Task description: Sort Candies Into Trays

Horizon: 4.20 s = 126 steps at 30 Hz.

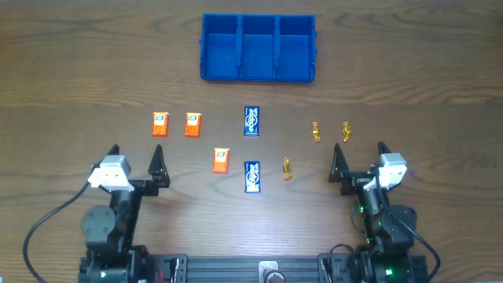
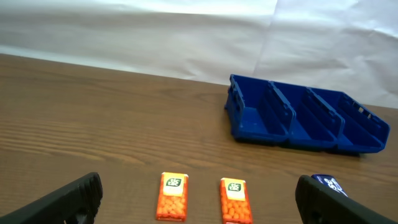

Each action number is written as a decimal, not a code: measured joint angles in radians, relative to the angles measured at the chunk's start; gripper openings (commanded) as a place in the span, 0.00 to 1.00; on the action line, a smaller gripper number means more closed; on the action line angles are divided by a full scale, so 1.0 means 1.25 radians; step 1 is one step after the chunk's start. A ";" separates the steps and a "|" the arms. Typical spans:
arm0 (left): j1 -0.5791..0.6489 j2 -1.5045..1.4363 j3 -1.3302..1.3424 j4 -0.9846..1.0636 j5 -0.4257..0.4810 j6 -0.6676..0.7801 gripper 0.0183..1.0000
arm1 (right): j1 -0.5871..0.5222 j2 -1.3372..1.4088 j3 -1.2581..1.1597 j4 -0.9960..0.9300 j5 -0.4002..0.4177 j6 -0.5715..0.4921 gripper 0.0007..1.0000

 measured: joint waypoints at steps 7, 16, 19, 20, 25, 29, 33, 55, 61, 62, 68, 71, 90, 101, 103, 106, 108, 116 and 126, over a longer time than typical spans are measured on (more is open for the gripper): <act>0.000 0.000 0.001 -0.003 0.000 0.000 1.00 | 0.000 0.000 0.000 0.000 0.000 0.000 1.00; -0.007 0.056 0.063 -0.107 0.003 0.000 1.00 | 0.000 0.000 0.000 0.000 0.000 0.000 1.00; -0.025 0.212 0.218 -0.226 0.004 0.005 1.00 | 0.000 0.000 0.000 0.000 0.001 0.000 1.00; -0.033 0.281 0.306 -0.287 0.005 0.008 1.00 | 0.000 0.000 0.000 -0.002 0.000 0.000 1.00; -0.067 0.574 0.727 -0.481 0.004 0.022 1.00 | 0.000 0.000 0.000 -0.001 0.001 0.000 1.00; -0.097 0.750 0.926 -0.611 -0.016 0.024 1.00 | 0.000 -0.001 0.000 -0.001 0.001 0.000 1.00; -0.120 0.927 1.033 -0.686 -0.037 0.024 1.00 | 0.000 -0.001 0.000 -0.001 0.001 0.000 1.00; -0.017 1.401 1.056 -0.712 -0.088 0.045 0.97 | 0.000 -0.001 0.000 -0.002 0.001 0.000 1.00; -0.017 1.454 1.056 -0.673 -0.081 0.085 0.97 | 0.000 -0.001 0.000 -0.002 0.001 0.000 1.00; -0.017 1.464 1.056 -0.667 -0.078 0.090 0.97 | 0.000 -0.001 0.000 -0.002 0.001 0.000 1.00; -0.017 1.525 1.056 -0.642 -0.055 0.127 0.96 | 0.000 -0.001 0.000 -0.002 0.001 0.000 1.00; -0.020 1.543 1.056 -0.641 -0.051 0.141 0.96 | 0.000 -0.001 0.000 -0.002 0.001 0.000 1.00; -0.031 1.610 1.056 -0.611 -0.045 0.174 0.71 | 0.000 -0.001 0.000 -0.001 0.001 0.000 1.00; -0.031 1.612 1.056 -0.595 -0.046 0.166 0.42 | 0.000 -0.001 0.000 -0.002 0.001 0.000 1.00; -0.031 1.612 1.056 -0.595 -0.045 0.168 0.38 | 0.000 -0.001 0.000 -0.002 0.001 0.000 1.00; -0.031 1.612 1.056 -0.595 -0.046 0.165 0.35 | 0.000 -0.001 0.000 -0.001 0.001 0.000 1.00; -0.031 1.612 1.057 -0.595 -0.046 0.161 0.31 | 0.000 -0.001 0.000 -0.002 0.001 0.000 1.00; -0.031 1.612 1.057 -0.593 -0.046 0.136 0.25 | 0.000 -0.001 0.000 -0.002 0.001 0.000 1.00; -0.116 1.460 1.083 -0.642 -0.096 0.025 0.25 | 0.000 -0.001 0.000 -0.002 0.001 0.000 1.00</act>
